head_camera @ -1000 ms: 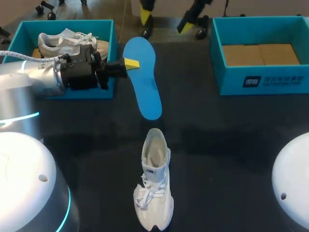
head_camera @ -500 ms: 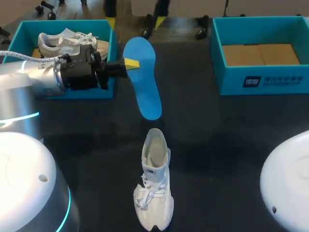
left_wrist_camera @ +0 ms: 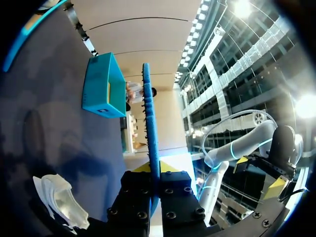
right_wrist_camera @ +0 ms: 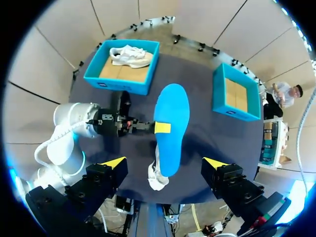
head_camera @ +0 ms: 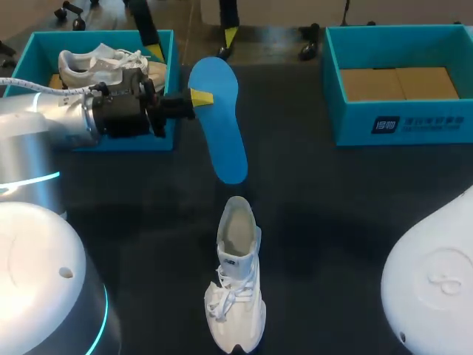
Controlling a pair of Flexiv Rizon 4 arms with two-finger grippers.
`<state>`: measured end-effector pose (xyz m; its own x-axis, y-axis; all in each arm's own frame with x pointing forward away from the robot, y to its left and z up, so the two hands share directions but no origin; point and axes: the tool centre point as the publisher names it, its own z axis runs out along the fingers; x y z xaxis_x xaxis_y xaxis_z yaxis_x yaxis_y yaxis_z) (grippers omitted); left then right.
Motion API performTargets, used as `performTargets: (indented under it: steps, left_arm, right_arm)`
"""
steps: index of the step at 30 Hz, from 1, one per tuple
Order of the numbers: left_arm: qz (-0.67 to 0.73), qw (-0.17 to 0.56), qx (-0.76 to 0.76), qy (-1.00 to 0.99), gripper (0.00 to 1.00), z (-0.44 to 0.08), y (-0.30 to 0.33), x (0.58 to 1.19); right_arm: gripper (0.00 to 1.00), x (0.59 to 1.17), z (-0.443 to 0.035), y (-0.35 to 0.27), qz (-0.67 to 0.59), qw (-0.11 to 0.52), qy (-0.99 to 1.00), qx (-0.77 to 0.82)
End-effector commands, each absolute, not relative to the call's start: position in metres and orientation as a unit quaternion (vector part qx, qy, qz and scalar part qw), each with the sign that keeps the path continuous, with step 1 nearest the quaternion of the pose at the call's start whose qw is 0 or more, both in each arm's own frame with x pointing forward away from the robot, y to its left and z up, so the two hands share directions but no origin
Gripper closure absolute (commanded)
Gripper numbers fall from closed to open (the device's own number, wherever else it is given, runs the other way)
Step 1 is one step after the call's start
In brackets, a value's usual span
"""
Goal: Take the shoe out of the shoebox, open the shoe tongue, remove and reinsert the insole, then place the shoe into the shoebox
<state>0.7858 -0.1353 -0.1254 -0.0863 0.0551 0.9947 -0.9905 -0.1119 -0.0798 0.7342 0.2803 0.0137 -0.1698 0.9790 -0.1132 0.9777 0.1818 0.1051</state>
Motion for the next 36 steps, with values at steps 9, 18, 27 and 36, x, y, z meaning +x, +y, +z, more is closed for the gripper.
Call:
performTargets:
  steps: [9,18,27,36]
  left_arm:
    - [0.561,0.466,0.49,-0.478,1.0,-0.126,-0.135,0.786]
    - [0.561,0.466,0.49,-0.478,1.0,-0.126,-0.135,0.786]
    - [0.561,0.466,0.49,-0.478,1.0,-0.126,-0.135,0.786]
    - [0.561,0.466,0.49,-0.478,1.0,-0.126,-0.135,0.786]
  right_arm:
    - [0.0,0.732,0.009,0.252,0.068,-0.009,0.748,0.66]
    - [0.0,0.729,0.0,0.223,0.182,-0.141,0.719,0.655]
    - [0.0,0.736,-0.011,0.223,0.261,-0.223,0.692,0.635]
    - [0.0,0.743,-0.016,0.228,0.304,-0.265,0.668,0.625]
